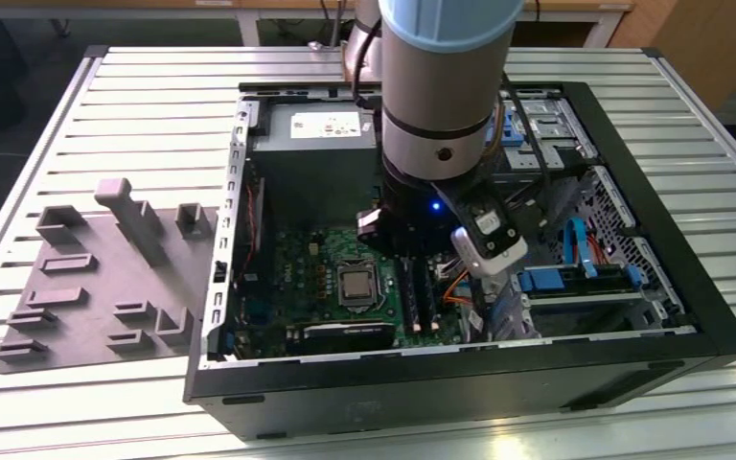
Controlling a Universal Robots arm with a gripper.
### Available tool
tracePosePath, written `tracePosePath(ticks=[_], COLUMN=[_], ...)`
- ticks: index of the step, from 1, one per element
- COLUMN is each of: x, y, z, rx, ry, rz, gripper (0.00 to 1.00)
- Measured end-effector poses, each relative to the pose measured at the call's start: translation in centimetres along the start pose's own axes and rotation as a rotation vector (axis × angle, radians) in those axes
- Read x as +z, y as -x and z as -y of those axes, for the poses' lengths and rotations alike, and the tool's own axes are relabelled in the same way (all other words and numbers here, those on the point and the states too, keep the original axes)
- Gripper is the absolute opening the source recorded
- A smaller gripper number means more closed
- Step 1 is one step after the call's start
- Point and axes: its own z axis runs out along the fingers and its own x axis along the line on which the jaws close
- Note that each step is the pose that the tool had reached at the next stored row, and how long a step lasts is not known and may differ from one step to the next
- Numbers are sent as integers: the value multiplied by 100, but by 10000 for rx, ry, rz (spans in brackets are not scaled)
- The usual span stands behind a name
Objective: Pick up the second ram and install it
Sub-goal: 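Press down the second ram until it locks into place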
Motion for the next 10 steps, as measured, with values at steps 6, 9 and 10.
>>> tracePosePath(ticks=[6, 9, 10], x=[-1, -1, -1], y=[-1, -1, -1], z=[-2, -2, -2], rx=[3, 4, 4], ry=[28, 45, 51], rz=[-2, -2, -2], gripper=[11, 11, 11])
